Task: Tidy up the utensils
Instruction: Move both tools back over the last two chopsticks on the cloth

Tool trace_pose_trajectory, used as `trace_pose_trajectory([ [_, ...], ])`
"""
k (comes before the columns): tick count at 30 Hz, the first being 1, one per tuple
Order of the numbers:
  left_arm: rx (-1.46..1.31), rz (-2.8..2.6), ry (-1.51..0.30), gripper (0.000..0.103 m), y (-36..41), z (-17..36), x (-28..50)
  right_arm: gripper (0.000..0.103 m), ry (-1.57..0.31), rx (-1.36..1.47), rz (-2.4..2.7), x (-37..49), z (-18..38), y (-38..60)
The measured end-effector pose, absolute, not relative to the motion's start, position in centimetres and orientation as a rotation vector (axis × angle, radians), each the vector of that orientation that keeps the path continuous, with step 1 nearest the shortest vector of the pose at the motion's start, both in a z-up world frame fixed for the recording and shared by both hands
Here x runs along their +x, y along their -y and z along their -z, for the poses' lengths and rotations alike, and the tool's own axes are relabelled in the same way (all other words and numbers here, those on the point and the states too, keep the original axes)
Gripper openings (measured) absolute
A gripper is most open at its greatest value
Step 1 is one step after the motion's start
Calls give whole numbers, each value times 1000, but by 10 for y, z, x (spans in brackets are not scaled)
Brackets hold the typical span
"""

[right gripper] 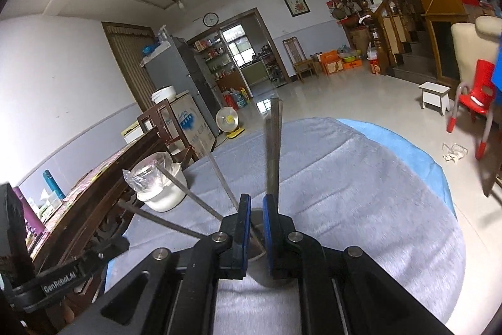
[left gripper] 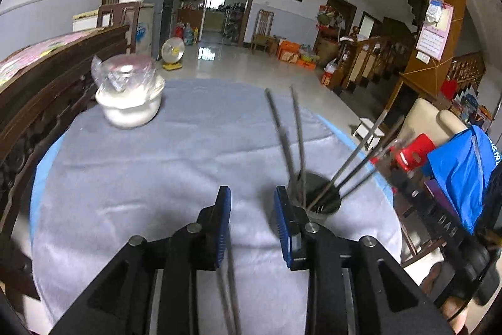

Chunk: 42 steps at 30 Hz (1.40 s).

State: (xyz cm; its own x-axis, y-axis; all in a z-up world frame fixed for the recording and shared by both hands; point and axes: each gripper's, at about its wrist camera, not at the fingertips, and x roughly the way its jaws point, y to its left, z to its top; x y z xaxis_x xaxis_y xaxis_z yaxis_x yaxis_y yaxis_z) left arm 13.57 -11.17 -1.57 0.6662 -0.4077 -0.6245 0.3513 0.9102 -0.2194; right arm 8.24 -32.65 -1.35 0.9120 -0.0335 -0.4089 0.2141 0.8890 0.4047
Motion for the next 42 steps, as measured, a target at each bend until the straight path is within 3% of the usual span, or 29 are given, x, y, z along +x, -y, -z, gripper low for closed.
trace_pose_trajectory([
  [1,-86,423,-735,30,108,17,133,10,-405,463,133,78,12,324],
  [5,-81,387,-772,50,93,24,117,10,-412,442,141,61,11,315],
  [25,53,330,-826,59,51,37,31,10,-593,435,93,7,54,277],
  [29,57,327,-805,76,44,31,20,10,-594,441,73,0,51,271],
  [31,62,311,-791,76,38,31,17,10,-600,444,64,-2,52,268],
  [34,87,262,-802,76,32,40,23,21,-632,447,51,2,61,265],
  [36,82,245,-829,76,28,48,29,46,-657,462,51,6,71,264],
  [38,86,225,-847,76,25,56,33,60,-646,490,44,6,76,263],
  [42,114,194,-868,76,26,68,41,60,-654,477,32,12,83,258],
])
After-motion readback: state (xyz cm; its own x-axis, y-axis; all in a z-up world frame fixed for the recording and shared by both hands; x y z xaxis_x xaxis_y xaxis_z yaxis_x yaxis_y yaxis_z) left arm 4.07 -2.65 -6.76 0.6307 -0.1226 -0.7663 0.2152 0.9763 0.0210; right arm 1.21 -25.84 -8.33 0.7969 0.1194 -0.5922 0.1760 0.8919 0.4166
